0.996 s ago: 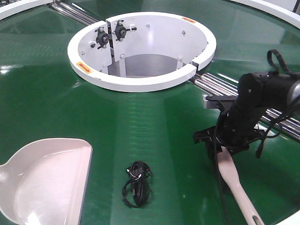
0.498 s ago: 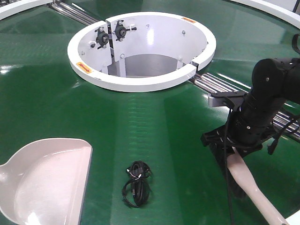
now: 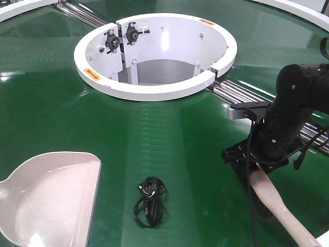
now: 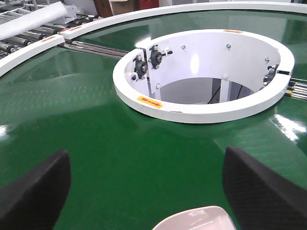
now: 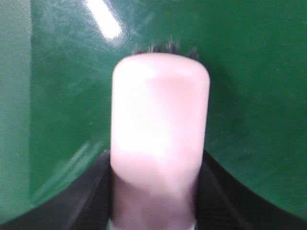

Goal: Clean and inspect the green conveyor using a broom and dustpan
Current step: 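Close the right gripper on the beige brush handle, then lower the left gripper onto the beige dustpan handle and grasp it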

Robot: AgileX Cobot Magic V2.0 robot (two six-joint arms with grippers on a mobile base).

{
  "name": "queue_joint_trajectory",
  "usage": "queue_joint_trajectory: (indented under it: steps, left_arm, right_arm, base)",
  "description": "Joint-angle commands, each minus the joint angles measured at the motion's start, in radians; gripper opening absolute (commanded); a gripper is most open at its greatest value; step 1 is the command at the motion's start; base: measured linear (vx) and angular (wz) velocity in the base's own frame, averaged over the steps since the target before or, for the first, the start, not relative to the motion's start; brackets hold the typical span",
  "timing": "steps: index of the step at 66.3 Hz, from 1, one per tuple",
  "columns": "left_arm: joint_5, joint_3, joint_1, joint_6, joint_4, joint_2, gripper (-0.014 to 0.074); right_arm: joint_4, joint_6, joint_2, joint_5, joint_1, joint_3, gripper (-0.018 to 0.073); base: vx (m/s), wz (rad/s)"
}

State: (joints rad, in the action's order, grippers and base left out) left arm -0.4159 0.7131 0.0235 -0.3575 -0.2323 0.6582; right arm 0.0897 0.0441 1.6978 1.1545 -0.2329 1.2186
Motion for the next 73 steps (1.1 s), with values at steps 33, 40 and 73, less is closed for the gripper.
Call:
queue_joint_trajectory:
  steps: [33,40,73]
  left_arm:
    - [0.02,0.035,0.001,-0.484,0.294,0.002,0.0591]
    - [-0.011,0.035,0.001,-0.69,0.395,0.002,0.0591]
    - [-0.009,0.035,0.001,-0.837,0.624,0.002,0.0591]
  right_arm:
    - [0.009,0.011,-0.046,0.007,0.004,0.024,-0.0008]
    - [0.009,0.011,-0.046,0.007,0.004,0.024,-0.0008]
    - [0.009,0.011,-0.046,0.008,0.004,0.024,-0.0008]
  base:
    - [0.0,0.0]
    - [0.0,0.0]
    - [0.0,0.0]
